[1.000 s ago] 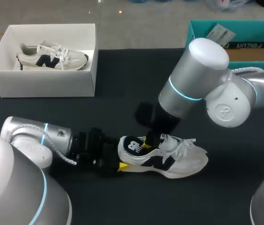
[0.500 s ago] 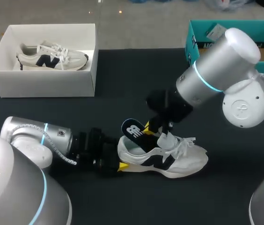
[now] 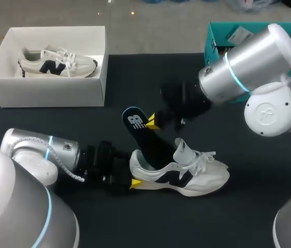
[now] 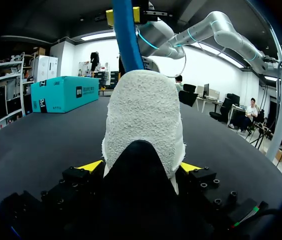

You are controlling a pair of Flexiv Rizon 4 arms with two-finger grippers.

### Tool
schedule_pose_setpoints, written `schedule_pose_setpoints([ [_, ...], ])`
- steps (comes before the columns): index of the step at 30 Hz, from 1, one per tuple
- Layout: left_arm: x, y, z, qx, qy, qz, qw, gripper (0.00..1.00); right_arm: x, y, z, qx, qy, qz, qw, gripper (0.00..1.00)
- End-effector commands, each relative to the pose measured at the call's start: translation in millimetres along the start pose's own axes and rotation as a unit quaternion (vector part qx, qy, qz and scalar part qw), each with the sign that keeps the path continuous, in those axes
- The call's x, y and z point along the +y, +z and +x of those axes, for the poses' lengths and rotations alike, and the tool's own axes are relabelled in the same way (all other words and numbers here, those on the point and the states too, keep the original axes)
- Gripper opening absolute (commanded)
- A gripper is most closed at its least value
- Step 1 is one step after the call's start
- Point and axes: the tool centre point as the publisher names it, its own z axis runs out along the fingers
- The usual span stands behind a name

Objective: Take the shoe out of the shoebox, open the shoe tongue, remove and reinsert the insole, then place the shoe into the shoebox

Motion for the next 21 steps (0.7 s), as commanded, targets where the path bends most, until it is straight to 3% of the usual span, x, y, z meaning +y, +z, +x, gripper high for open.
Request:
schedule_pose_setpoints([
  [1, 2, -1, 0.9, 0.0, 0.0, -0.001, 1.0, 0.0, 15.5, -21, 0.2, -0.006, -0.014, -0.004, 1.0, 0.0],
  [10, 2, -1, 0.9, 0.0, 0.0, -0.001, 1.0, 0.0, 43.5, -53, -8.2, -0.022, -0.031, 0.007, 0.999, 0.0],
  [15, 2, -1, 0.9, 0.0, 0.0, -0.001, 1.0, 0.0, 52.4, -68, -14.0, -0.019, -0.03, 0.011, 0.999, 0.0],
  [17, 2, -1, 0.9, 0.0, 0.0, -0.001, 1.0, 0.0, 55.0, -73, -14.5, -0.015, -0.025, -0.004, 1.0, 0.0],
  [21, 2, -1, 0.9, 0.0, 0.0, -0.001, 1.0, 0.0, 55.0, -73, -14.5, -0.015, -0.025, -0.004, 1.0, 0.0],
])
